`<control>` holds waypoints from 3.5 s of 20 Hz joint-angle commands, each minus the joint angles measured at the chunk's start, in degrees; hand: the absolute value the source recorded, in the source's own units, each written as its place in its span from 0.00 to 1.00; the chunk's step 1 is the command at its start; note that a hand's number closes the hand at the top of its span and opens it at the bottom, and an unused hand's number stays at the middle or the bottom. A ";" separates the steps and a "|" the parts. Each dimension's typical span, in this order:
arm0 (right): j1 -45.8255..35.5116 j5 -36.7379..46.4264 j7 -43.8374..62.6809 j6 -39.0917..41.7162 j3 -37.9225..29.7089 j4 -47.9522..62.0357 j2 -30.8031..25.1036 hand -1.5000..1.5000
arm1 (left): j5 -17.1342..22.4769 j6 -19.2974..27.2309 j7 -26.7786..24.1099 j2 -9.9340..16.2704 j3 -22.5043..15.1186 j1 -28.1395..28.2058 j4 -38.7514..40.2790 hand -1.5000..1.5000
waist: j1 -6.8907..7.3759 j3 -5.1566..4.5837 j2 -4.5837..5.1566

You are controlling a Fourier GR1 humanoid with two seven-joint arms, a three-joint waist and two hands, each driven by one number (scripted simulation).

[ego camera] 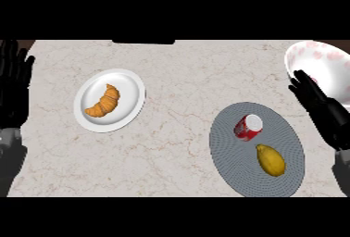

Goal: Pick the lemon from the placemat and place it in the bowl

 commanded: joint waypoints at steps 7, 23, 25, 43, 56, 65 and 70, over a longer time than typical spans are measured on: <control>6.07 5.60 -0.72 -0.07 -2.26 5.75 -6.72 1.00 | -1.86 -12.36 1.16 -4.77 -16.84 3.02 -3.30 0.50 | -4.33 0.35 2.12; -2.41 6.18 -3.19 19.43 0.88 21.14 -10.50 0.00 | -7.12 -14.52 2.32 -9.72 -23.44 6.05 -5.42 0.50 | 0.31 0.83 1.13; -3.95 6.98 -0.36 27.12 3.64 21.13 -14.95 0.00 | -7.72 -14.74 0.20 -10.21 -24.12 7.38 -4.43 0.50 | 0.76 0.78 1.26; -17.01 5.71 18.16 50.76 7.90 25.82 -9.53 0.00 | -9.64 -17.38 4.66 -11.44 -18.97 10.24 -9.19 0.50 | -0.82 0.81 0.93; -6.84 12.08 22.03 41.03 2.67 8.92 -3.36 0.00 | -14.23 -20.40 4.74 -16.37 -15.34 6.21 -4.11 0.50 | -1.48 0.79 0.89; -1.93 28.64 11.62 36.71 2.56 11.48 -1.76 0.00 | -15.50 -23.26 4.64 -17.80 -14.04 9.42 -5.73 0.50 | -1.11 0.82 0.98; -3.15 27.09 18.05 40.04 -0.69 10.07 -0.08 0.00 | -14.67 -27.18 5.07 -16.16 -10.39 11.51 -8.60 0.50 | -1.13 0.80 0.93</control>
